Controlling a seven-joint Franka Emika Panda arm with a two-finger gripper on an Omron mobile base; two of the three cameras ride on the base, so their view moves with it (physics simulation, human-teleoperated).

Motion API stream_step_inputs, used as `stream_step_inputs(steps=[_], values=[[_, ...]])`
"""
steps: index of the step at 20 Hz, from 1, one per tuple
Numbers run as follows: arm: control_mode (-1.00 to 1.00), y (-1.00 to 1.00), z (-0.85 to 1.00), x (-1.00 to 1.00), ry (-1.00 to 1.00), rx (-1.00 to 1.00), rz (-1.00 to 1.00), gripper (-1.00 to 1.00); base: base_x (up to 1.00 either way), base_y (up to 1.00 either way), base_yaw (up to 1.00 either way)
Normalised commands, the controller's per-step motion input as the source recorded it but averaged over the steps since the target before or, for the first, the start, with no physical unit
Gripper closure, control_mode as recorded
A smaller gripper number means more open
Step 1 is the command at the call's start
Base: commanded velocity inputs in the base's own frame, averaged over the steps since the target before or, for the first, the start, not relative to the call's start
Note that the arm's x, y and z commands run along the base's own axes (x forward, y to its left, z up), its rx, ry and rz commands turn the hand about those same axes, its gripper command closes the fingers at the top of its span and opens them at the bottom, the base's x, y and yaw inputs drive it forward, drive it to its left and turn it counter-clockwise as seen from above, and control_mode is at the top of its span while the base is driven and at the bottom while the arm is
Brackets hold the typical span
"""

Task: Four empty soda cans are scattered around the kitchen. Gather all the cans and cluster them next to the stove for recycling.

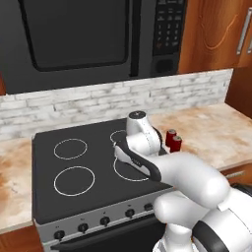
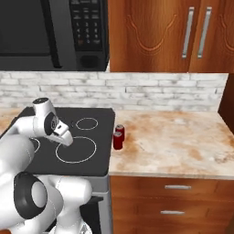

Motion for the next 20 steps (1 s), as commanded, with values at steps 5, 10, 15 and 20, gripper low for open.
stream_step_inputs(steps=[5,10,15,20], values=[[1.00,0.00,0.00,0.00,0.00,0.00,0.00,-1.00,0.00,1.00,-0.06],[1.00,0.00,0.00,0.00,0.00,0.00,0.00,-1.00,0.00,1.00,-0.05],[1.00,0.00,0.00,0.00,0.00,0.00,0.00,-1.00,0.00,1.00,-0.05],[1.00,0.00,0.00,0.00,0.00,0.00,0.00,-1.00,0.01,1.00,-0.05]])
